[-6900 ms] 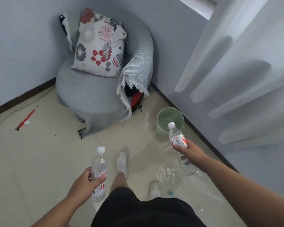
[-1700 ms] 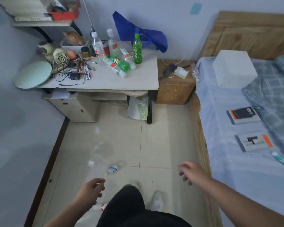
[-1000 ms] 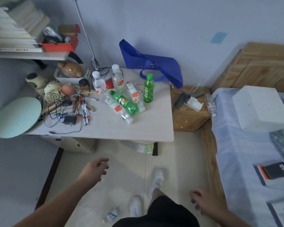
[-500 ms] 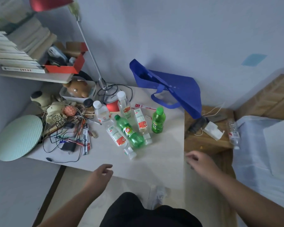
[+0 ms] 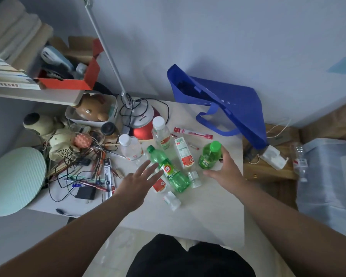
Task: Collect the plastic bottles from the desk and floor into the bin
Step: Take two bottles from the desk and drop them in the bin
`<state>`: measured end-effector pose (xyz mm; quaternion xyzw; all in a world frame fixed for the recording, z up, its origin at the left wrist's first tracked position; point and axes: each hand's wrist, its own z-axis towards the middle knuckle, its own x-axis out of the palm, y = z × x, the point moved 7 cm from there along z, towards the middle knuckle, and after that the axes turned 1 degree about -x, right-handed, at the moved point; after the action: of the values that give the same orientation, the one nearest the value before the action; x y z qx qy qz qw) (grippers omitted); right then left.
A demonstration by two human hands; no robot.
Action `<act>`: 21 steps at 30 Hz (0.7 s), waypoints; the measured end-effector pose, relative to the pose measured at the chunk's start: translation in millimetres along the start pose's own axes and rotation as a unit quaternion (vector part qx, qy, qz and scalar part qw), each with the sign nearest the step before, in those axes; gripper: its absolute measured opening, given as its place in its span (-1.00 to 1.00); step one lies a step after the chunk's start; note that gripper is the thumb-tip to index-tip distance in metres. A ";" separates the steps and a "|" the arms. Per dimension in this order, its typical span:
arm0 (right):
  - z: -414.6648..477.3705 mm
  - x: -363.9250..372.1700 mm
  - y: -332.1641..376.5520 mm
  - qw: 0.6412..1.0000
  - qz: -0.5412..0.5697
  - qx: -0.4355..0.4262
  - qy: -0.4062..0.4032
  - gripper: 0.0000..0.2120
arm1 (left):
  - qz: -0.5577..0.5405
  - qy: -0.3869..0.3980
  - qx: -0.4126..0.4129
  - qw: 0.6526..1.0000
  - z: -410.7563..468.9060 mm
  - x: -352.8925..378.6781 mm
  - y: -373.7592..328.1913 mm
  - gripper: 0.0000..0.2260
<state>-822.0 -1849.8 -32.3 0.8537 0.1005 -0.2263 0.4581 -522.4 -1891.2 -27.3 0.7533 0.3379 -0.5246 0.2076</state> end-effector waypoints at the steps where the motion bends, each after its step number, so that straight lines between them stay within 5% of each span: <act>1: 1.4 1.4 0.8 1.000 0.005 -0.006 -0.009 -0.13 | 0.008 -0.007 0.021 1.000 2.8 0.1 1.0 -0.19; 6: 3.9 2.5 3.7 0.998 0.003 0.002 -0.057 -0.33 | 0.053 0.001 0.055 0.997 2.3 6.5 2.5 -0.20; 15: -1.0 -5.0 -5.3 0.997 -0.006 0.027 -0.074 -0.45 | 0.011 0.047 -0.020 0.999 -11.2 25.6 8.6 -0.39; 21: -20.1 -14.3 4.3 0.998 0.016 -0.003 -0.058 -0.67 | -0.113 0.036 -0.076 0.990 -49.4 25.4 11.1 -0.33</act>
<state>-827.0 -1835.0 -12.7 0.8394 0.0612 -0.2678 0.4690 -476.6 -1858.5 -33.4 0.7111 0.4668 -0.4898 0.1910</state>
